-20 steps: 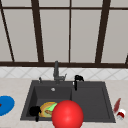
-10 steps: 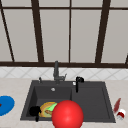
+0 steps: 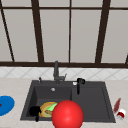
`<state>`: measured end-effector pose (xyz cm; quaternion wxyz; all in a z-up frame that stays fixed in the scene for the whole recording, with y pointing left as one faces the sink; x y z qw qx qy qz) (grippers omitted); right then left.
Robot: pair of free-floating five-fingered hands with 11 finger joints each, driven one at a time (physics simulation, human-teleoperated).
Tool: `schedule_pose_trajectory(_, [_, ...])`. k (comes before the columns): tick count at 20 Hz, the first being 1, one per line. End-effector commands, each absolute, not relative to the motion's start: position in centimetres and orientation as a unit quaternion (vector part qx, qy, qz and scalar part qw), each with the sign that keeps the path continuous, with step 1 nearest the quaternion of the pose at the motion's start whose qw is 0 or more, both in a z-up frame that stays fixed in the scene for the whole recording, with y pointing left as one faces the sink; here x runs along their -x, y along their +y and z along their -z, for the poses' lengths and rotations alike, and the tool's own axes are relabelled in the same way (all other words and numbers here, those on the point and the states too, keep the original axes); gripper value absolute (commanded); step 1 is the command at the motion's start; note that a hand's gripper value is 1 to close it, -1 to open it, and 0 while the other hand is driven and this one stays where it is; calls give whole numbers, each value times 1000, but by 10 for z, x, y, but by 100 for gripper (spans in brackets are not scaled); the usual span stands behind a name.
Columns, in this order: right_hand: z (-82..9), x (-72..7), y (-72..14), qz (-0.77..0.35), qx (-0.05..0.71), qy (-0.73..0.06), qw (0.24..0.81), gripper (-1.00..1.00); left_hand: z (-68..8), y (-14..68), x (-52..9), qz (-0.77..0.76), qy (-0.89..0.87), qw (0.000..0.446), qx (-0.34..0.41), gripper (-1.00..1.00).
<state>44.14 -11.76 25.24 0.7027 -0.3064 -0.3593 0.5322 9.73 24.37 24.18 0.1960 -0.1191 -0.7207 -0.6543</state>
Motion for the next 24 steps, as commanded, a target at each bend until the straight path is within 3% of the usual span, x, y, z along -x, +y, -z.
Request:
schedule_pose_trajectory(1, [-257, -428, -123, -563, 291, -373, 678, -100, -242, 244, -97, 654, -721, 196, 119, 0])
schedule_pose_trajectory(24, [-262, -293, -161, -563, 216, -454, 656, -100, -242, 244, -97, 654, -721, 196, 119, 0])
